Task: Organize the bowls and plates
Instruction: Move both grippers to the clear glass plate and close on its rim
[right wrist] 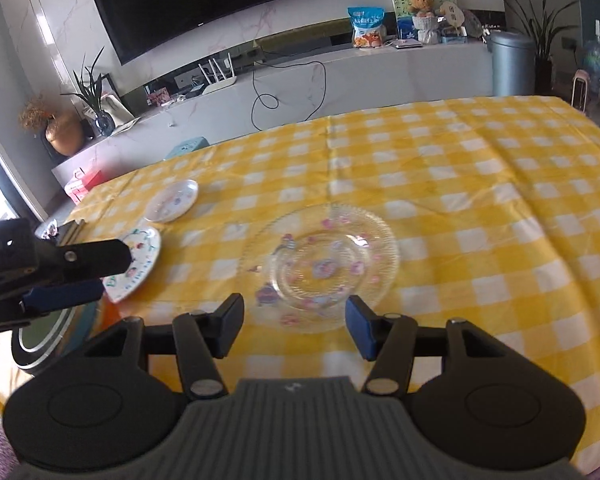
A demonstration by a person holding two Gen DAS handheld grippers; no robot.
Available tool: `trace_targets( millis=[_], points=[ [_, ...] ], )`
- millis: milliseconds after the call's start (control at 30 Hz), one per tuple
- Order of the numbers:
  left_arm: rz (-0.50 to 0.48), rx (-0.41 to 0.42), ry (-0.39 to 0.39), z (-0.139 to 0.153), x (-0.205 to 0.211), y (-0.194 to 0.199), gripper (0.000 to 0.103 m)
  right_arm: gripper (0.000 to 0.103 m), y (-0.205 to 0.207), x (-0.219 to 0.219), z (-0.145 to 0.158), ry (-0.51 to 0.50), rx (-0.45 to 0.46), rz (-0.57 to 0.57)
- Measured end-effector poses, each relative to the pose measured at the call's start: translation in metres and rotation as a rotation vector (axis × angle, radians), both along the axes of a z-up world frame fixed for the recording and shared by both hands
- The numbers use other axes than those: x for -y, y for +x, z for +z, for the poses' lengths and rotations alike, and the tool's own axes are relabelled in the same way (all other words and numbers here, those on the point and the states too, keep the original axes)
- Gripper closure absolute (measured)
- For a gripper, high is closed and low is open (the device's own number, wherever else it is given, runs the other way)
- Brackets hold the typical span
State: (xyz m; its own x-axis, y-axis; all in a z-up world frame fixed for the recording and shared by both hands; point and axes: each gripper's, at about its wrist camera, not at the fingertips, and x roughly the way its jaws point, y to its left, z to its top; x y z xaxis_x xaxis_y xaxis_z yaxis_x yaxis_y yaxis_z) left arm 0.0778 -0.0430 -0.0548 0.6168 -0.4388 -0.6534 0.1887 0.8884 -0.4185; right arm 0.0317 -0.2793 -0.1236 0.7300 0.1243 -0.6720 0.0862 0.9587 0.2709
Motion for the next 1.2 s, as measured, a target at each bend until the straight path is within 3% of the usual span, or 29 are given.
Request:
trace_targets(
  millis=[300, 500, 600, 633, 733, 1200],
  points=[
    [0.002, -0.015, 0.023, -0.037, 0.026, 0.015, 0.045, 0.049, 0.005, 0.037, -0.021, 0.069, -0.009, -0.080],
    [0.028, 0.000, 0.042, -0.057, 0.036, 0.030, 0.050, 0.067, 0.020, 0.052, -0.034, 0.077, 0.002, -0.118],
    [0.037, 0.022, 0.083, -0.064, 0.044, 0.038, 0.055, 0.075, 0.032, 0.059, -0.041, 0.073, 0.003, -0.132],
    [0.043, 0.025, 0.099, -0.067, 0.046, 0.040, 0.061, 0.079, 0.036, 0.062, -0.044, 0.075, 0.002, -0.135],
    [0.038, 0.053, 0.132, -0.073, 0.051, 0.045, 0.066, 0.081, 0.048, 0.068, -0.051, 0.077, 0.003, -0.143],
    [0.027, 0.026, 0.082, -0.087, 0.052, 0.063, 0.089, 0.091, 0.076, 0.075, -0.073, 0.146, -0.013, -0.147]
  ],
)
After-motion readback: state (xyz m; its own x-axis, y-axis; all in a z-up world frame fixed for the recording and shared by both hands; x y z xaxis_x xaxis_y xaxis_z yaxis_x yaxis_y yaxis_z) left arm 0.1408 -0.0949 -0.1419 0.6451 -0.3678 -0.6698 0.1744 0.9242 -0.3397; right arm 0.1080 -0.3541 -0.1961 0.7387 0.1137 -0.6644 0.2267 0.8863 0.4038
